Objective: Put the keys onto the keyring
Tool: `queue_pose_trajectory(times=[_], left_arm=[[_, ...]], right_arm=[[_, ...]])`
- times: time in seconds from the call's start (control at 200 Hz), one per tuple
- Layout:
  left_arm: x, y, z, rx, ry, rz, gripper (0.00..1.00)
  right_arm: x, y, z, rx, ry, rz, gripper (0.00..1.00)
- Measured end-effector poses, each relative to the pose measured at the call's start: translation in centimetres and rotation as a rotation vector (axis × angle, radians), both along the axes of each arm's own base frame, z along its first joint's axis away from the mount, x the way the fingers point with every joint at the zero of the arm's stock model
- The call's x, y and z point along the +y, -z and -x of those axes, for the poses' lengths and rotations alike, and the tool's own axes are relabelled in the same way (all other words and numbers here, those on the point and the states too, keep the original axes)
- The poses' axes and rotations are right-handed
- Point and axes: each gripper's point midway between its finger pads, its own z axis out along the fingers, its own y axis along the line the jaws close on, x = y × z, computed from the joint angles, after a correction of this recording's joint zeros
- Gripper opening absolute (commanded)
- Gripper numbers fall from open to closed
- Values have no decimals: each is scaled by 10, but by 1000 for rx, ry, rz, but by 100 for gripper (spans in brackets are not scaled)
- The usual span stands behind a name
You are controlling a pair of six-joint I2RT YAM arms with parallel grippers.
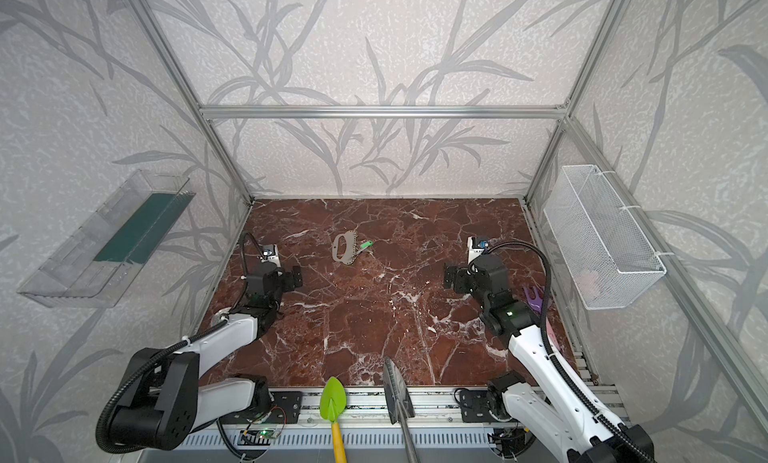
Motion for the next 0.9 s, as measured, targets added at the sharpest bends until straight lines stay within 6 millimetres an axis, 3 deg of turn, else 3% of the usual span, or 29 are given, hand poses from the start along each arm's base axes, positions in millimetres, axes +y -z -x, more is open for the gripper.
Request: queue_pose_trajectory(times=[0.16,0.425,0.595,0.765,0.9], left_arm=[[12,3,-3,-81,-28,-30,99],[9,48,-14,-48,34,-14,99],[16,30,-31,-91,60,34,99],[15,23,-39,-108,85,65,99],[11,26,-39,-96,104,74,99]], right_arm=[[6,5,-4,3,-36,6,99],[13,6,-8,-9,-84,21,99],[10,13,-11,-22,-80,32,99],[-10,42,-10,-21,-31,62,99],[-43,55,-10,-24,46,76,99]])
